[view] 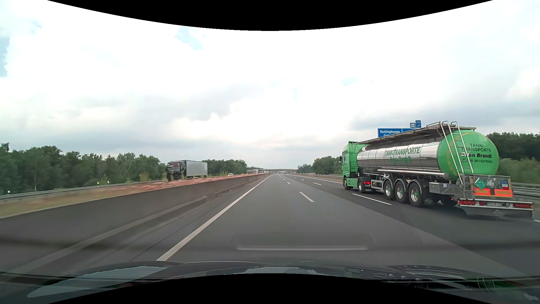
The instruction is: Follow the waypoints while adhering to traffic rules and regulations
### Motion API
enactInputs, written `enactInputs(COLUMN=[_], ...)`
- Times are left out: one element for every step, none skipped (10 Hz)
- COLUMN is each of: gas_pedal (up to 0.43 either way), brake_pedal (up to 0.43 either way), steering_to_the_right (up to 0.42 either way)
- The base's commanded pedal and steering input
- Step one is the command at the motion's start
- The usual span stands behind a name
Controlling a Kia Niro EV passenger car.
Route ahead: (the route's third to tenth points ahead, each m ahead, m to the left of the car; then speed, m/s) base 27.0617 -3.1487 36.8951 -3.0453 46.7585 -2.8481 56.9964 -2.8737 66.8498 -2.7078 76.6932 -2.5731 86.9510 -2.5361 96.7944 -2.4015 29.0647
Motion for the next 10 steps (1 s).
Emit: enactInputs(gas_pedal=[0.311, 0.311, 0.311, 0.311, 0.311, 0.311, 0.311, 0.311, 0.311, 0.311], brake_pedal=[0.000, 0.000, 0.000, 0.000, 0.000, 0.000, 0.000, 0.000, 0.000, 0.000], steering_to_the_right=[0.000, 0.000, 0.000, 0.000, 0.000, 0.000, -0.001, -0.002, -0.002, -0.002])
